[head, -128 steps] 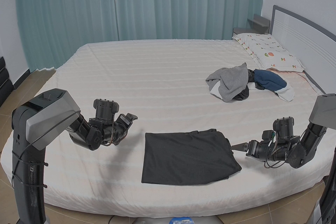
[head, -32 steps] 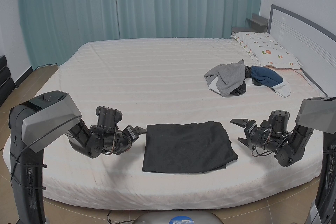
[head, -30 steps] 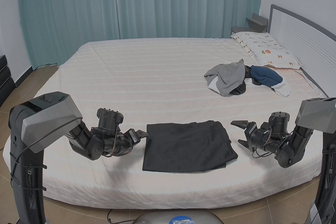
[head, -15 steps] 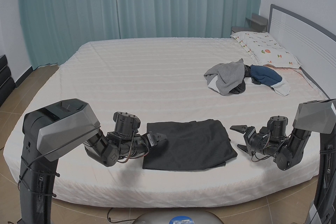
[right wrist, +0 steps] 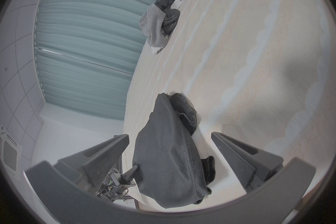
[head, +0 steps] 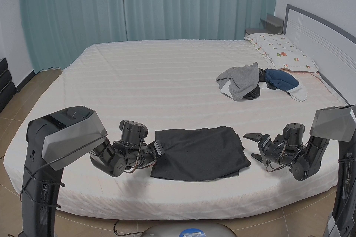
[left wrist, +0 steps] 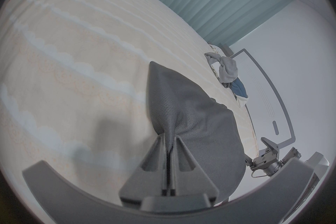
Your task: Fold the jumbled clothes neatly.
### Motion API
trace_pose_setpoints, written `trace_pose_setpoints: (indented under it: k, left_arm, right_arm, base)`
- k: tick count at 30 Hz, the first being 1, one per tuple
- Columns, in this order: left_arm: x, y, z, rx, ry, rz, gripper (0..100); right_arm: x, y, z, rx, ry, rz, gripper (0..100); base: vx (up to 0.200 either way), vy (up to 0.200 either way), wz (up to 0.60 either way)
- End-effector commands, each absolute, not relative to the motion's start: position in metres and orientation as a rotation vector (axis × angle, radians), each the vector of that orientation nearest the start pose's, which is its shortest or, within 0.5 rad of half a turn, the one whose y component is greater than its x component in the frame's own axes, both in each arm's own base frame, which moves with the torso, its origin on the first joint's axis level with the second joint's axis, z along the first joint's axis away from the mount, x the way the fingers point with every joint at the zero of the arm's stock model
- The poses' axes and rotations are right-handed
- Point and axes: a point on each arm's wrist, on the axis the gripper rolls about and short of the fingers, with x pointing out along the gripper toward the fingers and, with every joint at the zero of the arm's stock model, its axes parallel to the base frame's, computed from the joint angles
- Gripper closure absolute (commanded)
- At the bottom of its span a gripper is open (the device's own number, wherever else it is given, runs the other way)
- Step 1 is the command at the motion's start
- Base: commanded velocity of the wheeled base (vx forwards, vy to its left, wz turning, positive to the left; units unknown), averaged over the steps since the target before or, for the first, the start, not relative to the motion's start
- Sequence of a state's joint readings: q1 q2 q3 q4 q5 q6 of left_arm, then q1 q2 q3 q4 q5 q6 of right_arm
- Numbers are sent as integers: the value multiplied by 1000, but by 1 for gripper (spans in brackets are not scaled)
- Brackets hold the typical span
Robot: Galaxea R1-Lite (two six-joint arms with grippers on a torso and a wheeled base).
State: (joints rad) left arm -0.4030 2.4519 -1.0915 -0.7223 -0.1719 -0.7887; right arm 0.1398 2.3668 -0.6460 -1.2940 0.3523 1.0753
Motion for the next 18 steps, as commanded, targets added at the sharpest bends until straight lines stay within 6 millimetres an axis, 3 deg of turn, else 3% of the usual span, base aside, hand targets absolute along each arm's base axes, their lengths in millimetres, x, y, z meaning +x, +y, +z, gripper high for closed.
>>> trace_pose_setpoints:
  k: [1, 15, 18]
  left_arm:
    - [385, -167, -18, -684, 821, -263, 100]
    - [386, -165, -9, -752, 802, -217, 100]
    - [385, -164, -9, -755, 804, -213, 100]
  right_arm:
    - [350, 57, -17, 1082, 651, 206, 0]
    - [350, 57, -17, 1079, 651, 204, 0]
    - [350, 57, -17, 1079, 651, 204, 0]
  base:
    - [0, 0, 0]
    - [0, 0, 0]
    - [0, 200, 0]
